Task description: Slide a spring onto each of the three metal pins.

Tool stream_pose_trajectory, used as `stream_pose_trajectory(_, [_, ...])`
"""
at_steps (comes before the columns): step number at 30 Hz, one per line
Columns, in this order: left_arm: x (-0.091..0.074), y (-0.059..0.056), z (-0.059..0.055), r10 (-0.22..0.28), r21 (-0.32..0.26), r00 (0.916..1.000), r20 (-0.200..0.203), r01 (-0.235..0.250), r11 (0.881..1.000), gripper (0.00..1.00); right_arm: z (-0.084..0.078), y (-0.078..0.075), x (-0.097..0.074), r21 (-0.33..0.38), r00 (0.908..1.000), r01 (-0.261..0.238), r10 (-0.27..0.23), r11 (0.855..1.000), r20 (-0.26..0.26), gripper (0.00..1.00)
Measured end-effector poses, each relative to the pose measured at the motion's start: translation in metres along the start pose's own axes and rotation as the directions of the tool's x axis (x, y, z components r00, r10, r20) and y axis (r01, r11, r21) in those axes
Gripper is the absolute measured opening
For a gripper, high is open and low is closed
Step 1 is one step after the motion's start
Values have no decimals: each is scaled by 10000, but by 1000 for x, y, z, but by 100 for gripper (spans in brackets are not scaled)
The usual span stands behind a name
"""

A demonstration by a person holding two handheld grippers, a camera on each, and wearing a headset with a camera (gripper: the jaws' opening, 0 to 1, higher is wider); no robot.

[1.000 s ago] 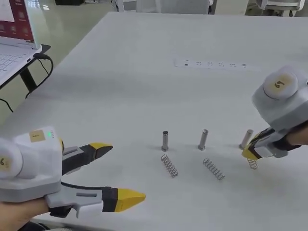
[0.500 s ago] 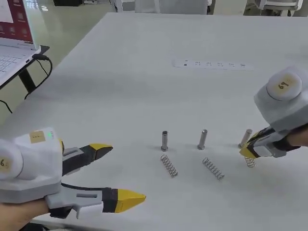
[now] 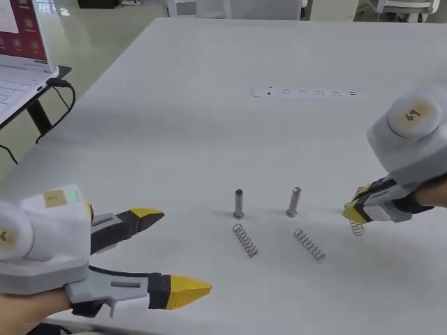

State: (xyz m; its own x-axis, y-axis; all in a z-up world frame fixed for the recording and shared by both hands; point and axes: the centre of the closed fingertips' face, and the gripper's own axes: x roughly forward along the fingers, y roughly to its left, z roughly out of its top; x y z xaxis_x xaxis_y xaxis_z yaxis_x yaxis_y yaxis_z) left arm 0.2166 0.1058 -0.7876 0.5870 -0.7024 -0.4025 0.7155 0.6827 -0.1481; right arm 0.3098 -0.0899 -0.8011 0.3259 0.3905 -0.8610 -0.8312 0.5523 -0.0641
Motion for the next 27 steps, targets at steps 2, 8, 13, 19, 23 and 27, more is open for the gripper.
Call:
stream_pose_trajectory(2, [0, -1, 0, -25, 19, 10000, -6, 25, 10000, 80, 5, 4, -4, 8, 9998, -54, 54, 10000, 198, 8])
stream_pose_trajectory(8, [0, -2, 0, -67, 164, 9999, -95, 68, 9998, 79, 18, 13, -18, 8, 9969, -203, 202, 9998, 761, 8])
stream_pose_trajectory(13, [0, -7, 12, -217, 365, 9998, -8, 218, 9991, 79, 31, 21, -31, -44, 9912, -278, 281, 9996, 1291, 8])
stream_pose_trajectory(19, [2, -18, 30, -575, 455, 9979, 285, 562, 9974, 76, 46, 32, -48, 108, 9766, -486, 452, 9988, 2100, 8])
stream_pose_trajectory(23, [1, -29, 50, -923, 500, 9927, 781, 886, 9948, 74, 55, 40, -61, 124, 9628, -630, 575, 9979, 2639, 8])
stream_pose_trajectory(27, [2, -40, 68, -1290, 873, 9871, 954, 1208, 9888, 70, 69, 48, -74, 143, 9450, -862, 772, 9962, 3177, 8])
